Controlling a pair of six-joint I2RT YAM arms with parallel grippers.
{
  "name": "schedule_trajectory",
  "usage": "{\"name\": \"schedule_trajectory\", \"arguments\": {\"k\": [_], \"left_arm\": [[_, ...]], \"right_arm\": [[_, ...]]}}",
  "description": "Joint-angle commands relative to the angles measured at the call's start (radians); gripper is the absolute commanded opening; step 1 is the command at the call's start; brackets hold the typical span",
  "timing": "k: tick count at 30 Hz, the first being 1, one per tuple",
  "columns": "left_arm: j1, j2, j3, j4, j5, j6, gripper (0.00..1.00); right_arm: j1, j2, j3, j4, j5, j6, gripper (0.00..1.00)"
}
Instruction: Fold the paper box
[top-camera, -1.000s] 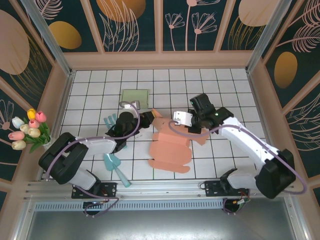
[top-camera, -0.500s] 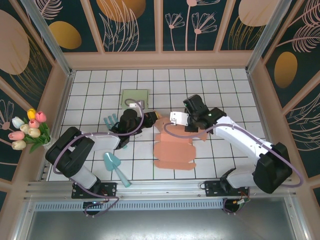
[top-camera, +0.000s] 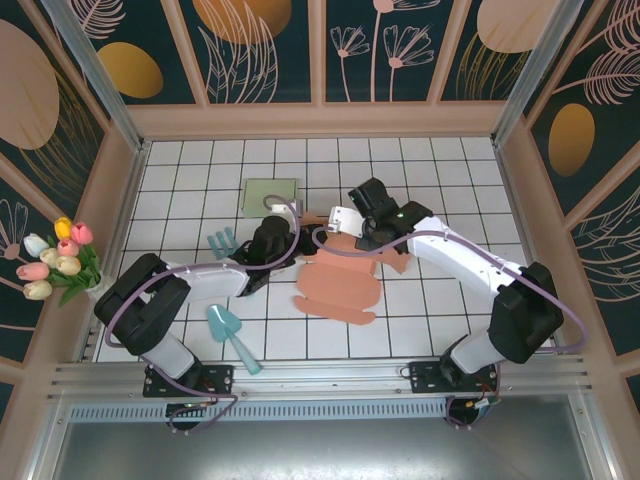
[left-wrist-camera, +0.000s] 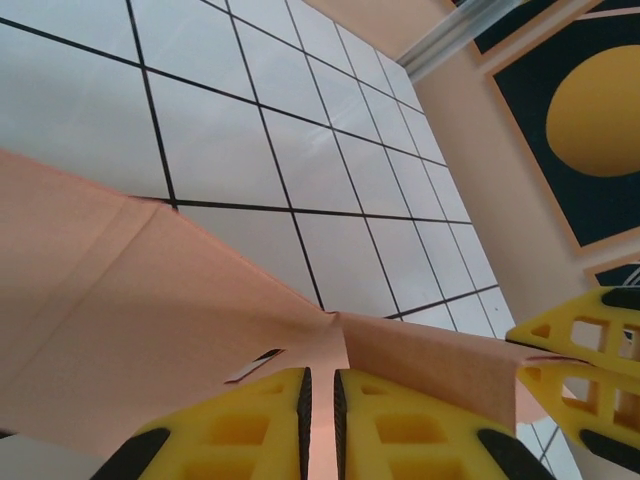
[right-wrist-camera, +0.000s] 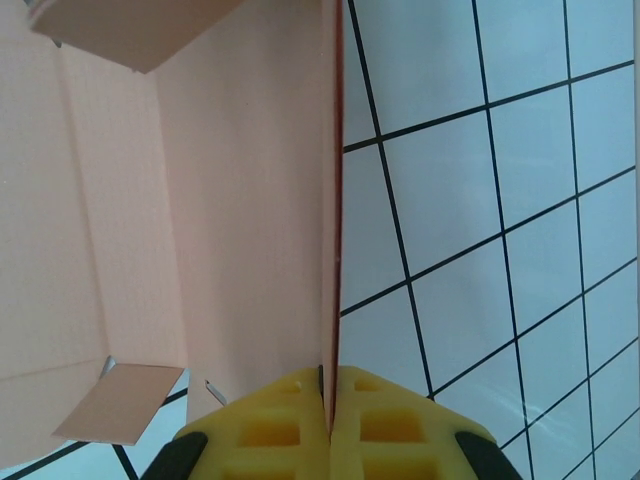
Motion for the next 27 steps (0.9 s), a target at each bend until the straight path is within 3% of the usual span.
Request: {"name": "schedule_trajectory", "arguments": {"k": [1, 9, 16, 21, 27], "left_arm": [[-0.018, -0.019, 0.012, -0.048, -0.064, 0.037, 0.18], [-0.017, -0.105, -0.084, -0.14, -0.199, 0.112, 0.19], [-0.013, -0.064, -0.135, -0.128, -0.249, 0.096, 0.18], [-0.015, 0.006, -0.118, -0.09, -0.217, 0.075, 0.16], [-0.015, 0.125, -0.079, 0.019, -0.051, 0.027, 0.13]], "right_arm": [[0.003, -0.018, -0.031, 0.053, -0.019, 0.017, 0.0], [-0.023, -0.105, -0.162, 0.163, 0.038, -0.028, 0.0], [-0.023, -0.158, -0.237, 0.223, 0.05, -0.059, 0.0], [-0.013, -0.156, -0.243, 0.233, 0.05, -0.052, 0.0], [-0.011, -0.133, -0.245, 0.254, 0.052, -0.043, 0.0]]}}
